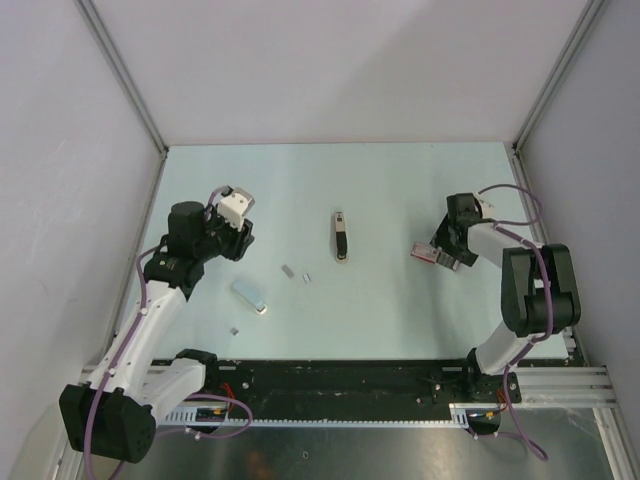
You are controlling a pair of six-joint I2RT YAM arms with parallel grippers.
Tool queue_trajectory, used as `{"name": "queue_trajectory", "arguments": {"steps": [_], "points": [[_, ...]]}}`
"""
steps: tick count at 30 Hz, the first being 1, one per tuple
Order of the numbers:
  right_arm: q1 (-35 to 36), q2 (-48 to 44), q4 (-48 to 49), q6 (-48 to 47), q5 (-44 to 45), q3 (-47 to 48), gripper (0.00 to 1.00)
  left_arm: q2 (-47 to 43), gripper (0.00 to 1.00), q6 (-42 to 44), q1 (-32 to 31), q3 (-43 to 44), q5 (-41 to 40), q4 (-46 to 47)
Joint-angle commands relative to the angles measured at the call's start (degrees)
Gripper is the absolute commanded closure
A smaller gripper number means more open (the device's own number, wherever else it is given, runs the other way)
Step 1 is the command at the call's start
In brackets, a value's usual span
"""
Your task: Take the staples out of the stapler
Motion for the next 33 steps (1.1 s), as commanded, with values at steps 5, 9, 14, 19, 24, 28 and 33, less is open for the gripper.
{"name": "queue_trajectory", "arguments": {"steps": [5, 9, 14, 19, 24, 28, 33], "points": [[5.4, -4.0, -1.2, 8.0, -6.5, -9.2, 0.26, -0.1, 0.52, 1.5, 0.5, 1.3, -0.5, 0.2], [11.5, -5.3, -1.7, 10.3, -6.1, -10.5, 0.27, 0.1, 0.52, 1.7, 0.4, 1.8, -0.8, 0.0], [20.0, -7.1, -2.1, 16.0, -5.4, -12.3, 0.28, 0.2, 0.52, 2.2, 0.5, 1.7, -1.0, -0.2], [28.4, -9.7, -4.4, 20.5, -4.1, -13.1, 0.28, 0.5, 0.51, 3.3, 0.4, 1.1, -1.8, -0.4], [32.3, -12.8, -7.2, 22.2, -3.2, -13.6, 0.28, 0.6, 0.51, 3.7, 0.5, 1.2, -2.0, -0.4], [34.2, -13.3, -7.9, 22.3, -2.6, -13.8, 0.28, 0.7, 0.51, 3.7, 0.5, 1.3, -1.9, -0.5], [30.8, -16.9, -7.3, 20.1, -2.4, -13.2, 0.28, 0.4, 0.51, 3.7, 0.5, 0.8, -1.7, -0.5]]}}
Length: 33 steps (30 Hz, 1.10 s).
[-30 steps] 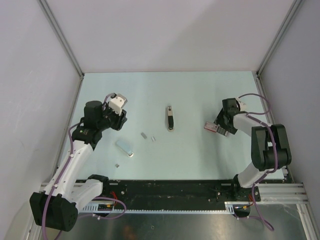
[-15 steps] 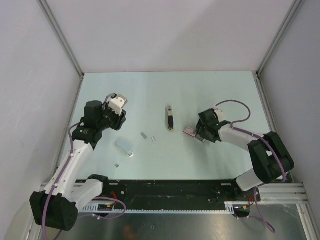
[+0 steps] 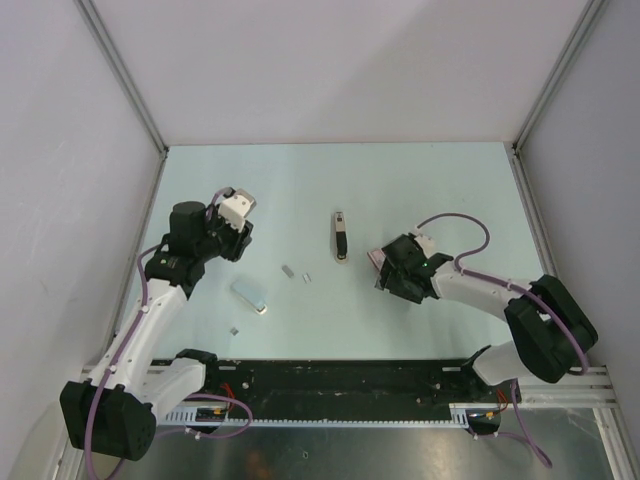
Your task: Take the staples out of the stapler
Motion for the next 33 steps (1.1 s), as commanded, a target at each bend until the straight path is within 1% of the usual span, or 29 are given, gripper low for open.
{"name": "queue_trajectory", "arguments": {"steps": [1, 4, 7, 10, 13, 18, 22, 28, 33], "points": [[-4.2, -4.3, -4.2, -0.6, -0.8, -0.7, 0.28, -0.4, 0.51, 0.8, 0.4, 0.6, 0.1, 0.3], [-9.0, -7.4, -4.6, -3.6, -0.4, 0.9, 0.28, -0.6, 0.51, 0.9, 0.4, 0.3, 0.1, 0.3], [-13.3, -8.1, -4.4, -6.2, 0.1, 2.5, 0.29, -0.5, 0.51, 0.6, 0.4, 0.2, 0.5, 0.2], [-15.7, -4.9, -2.7, -8.0, 1.5, 4.4, 0.30, 0.0, 0.51, 0.1, 0.4, 0.4, 1.1, 0.3], [-16.4, 1.0, -0.6, -8.4, 2.1, 6.0, 0.32, 0.4, 0.51, -0.4, 0.4, 0.8, 1.4, 0.3], [-14.8, 10.4, 2.5, -7.4, 3.6, 7.8, 0.35, 0.4, 0.51, -0.4, 0.4, 0.9, 1.4, 0.3], [-12.6, 15.2, 3.9, -6.0, 4.4, 9.1, 0.37, 0.4, 0.51, -0.4, 0.5, 0.5, 1.2, 0.3], [-8.7, 18.3, 3.9, -4.4, 5.2, 11.4, 0.38, 0.8, 0.52, -0.6, 0.4, 0.2, 1.2, 0.4], [-4.9, 17.5, 2.4, -3.2, 5.9, 12.1, 0.39, 0.3, 0.52, -0.8, 0.6, 0.4, 0.8, 0.3]]}}
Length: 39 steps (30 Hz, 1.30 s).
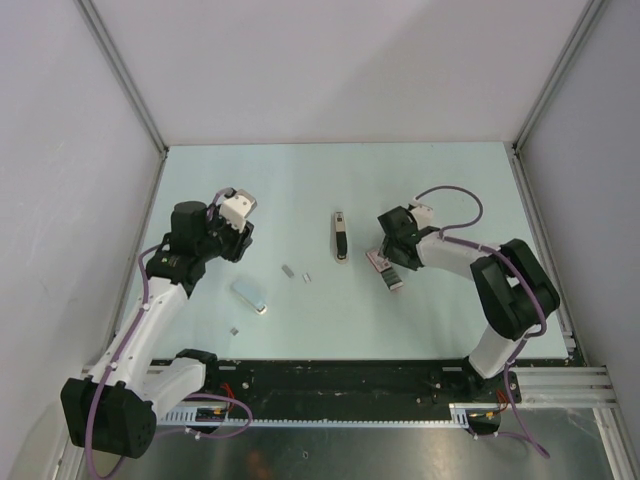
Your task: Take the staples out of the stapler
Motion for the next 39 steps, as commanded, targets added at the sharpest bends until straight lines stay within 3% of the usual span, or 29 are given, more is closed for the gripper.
{"name": "queue_trajectory", "arguments": {"steps": [1, 13, 32, 39], "points": [[4.0, 1.9, -3.5, 3.9, -2.4, -0.7, 0.39, -0.5, 0.52, -0.8, 0.5, 0.3, 0.3, 0.8], [10.7, 0.1, -7.7, 6.2, -0.8, -1.2, 0.41, -2.2, 0.52, -0.6, 0.5, -0.6, -1.0, 0.7], [21.5, -7.5, -10.8, 13.9, -1.9, -10.1, 0.43, -2.9, 0.52, 0.3, 0.6, -1.4, -0.9, 0.8], [19.9, -13.6, -8.8, 9.5, 0.8, -8.8, 0.40, -2.5, 0.52, 0.5, 0.6, -1.9, -0.6, 0.7]]}}
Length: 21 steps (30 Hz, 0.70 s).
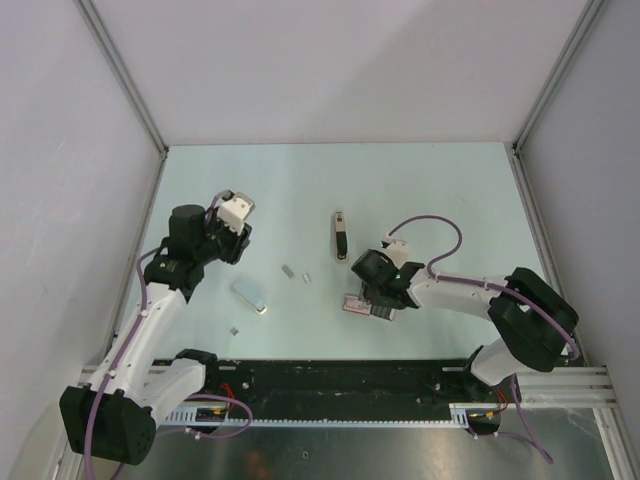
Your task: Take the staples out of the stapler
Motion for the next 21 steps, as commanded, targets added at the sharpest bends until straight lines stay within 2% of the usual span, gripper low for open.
{"name": "queue_trajectory", "arguments": {"steps": [1, 4, 7, 9, 13, 17, 21], "points": [[-1.6, -4.7, -1.9, -3.2, 1.8, 0.9, 0.39, -0.4, 0.52, 0.4, 0.6, -1.1, 0.6, 0.7], [-0.7, -7.3, 5.8, -12.2, 1.8, 3.2, 0.36, -0.4, 0.51, -0.4, 0.6, -1.2, -0.2, 0.7], [1.6, -4.7, 13.0, -21.6, -0.2, 8.0, 0.35, -0.1, 0.36, -1.7, 1.7, -0.8, -0.5, 0.6], [3.2, -0.5, 15.6, -27.3, -2.5, 12.8, 0.36, 0.3, 0.31, -3.1, 3.5, -0.1, 0.3, 0.3], [5.5, 10.3, 17.8, -35.4, -7.7, 23.6, 0.38, 2.3, 0.26, -4.8, 8.4, 0.6, 3.9, -0.2], [6.0, 20.2, 18.4, -38.6, -12.0, 33.2, 0.39, 5.2, 0.23, -5.4, 15.1, 0.6, 7.4, -0.3], [6.1, 29.5, 14.1, -40.6, -14.4, 42.9, 0.40, 7.7, 0.16, -5.1, 20.4, 0.7, 11.2, -0.2]]}}
